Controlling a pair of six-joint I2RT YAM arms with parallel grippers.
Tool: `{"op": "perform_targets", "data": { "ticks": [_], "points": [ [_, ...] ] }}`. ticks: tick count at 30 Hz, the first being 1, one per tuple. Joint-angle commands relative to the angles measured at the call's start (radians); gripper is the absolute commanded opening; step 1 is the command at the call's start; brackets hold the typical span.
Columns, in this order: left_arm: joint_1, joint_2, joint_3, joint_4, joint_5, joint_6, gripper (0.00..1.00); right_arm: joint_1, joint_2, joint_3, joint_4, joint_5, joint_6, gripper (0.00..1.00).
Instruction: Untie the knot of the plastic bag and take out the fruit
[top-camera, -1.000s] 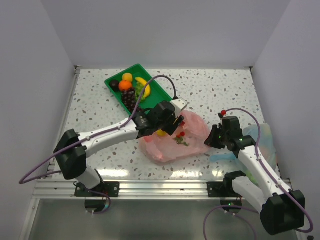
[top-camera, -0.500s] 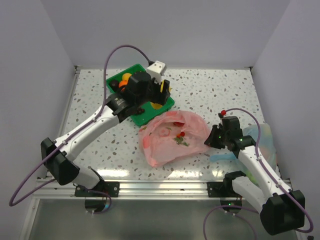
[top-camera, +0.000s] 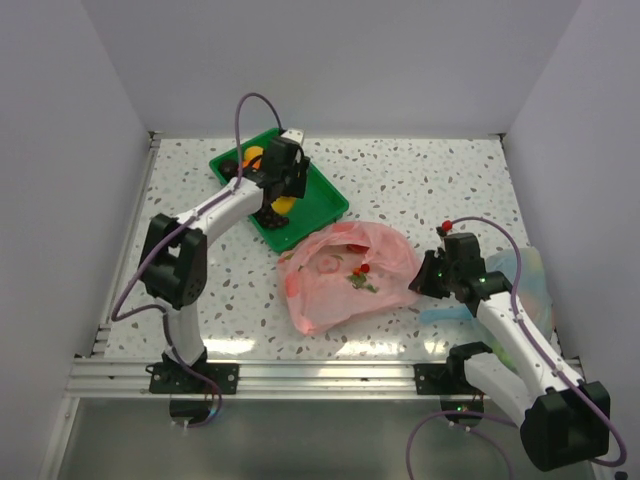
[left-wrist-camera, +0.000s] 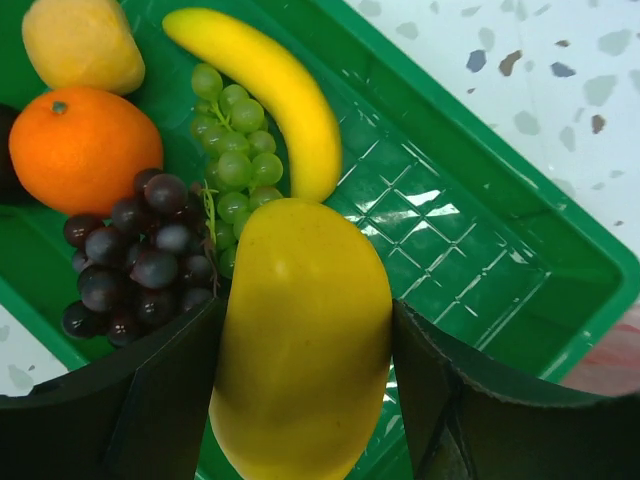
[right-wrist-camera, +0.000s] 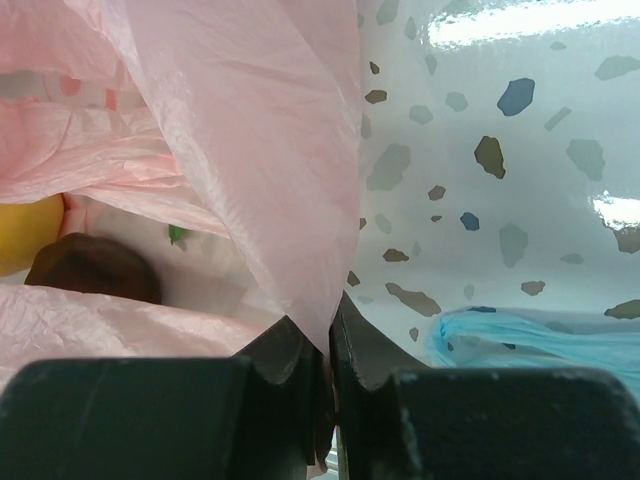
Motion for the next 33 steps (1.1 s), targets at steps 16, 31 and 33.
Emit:
{"op": "perform_targets", "data": {
  "ticks": [16, 31, 33],
  "points": [
    [-0.248, -0.367, -0.159, -0.017, 0.036, -0.142, 0.93, 0.002, -0.01, 0.056, -0.001, 0.009, -0.028, 0.12],
    [-0.533, -0.337, -0.393, 0.14, -0.022, -0.317, 0.84, 0.002, -0.007, 0.057, 0.009, -0.019, -0.014, 0.09],
    [-0.534, -0.285, -0.404, 0.218, -0.061, -0.297, 0.84, 0.004, -0.007, 0.057, 0.007, -0.023, -0.014, 0.09]
  ]
}}
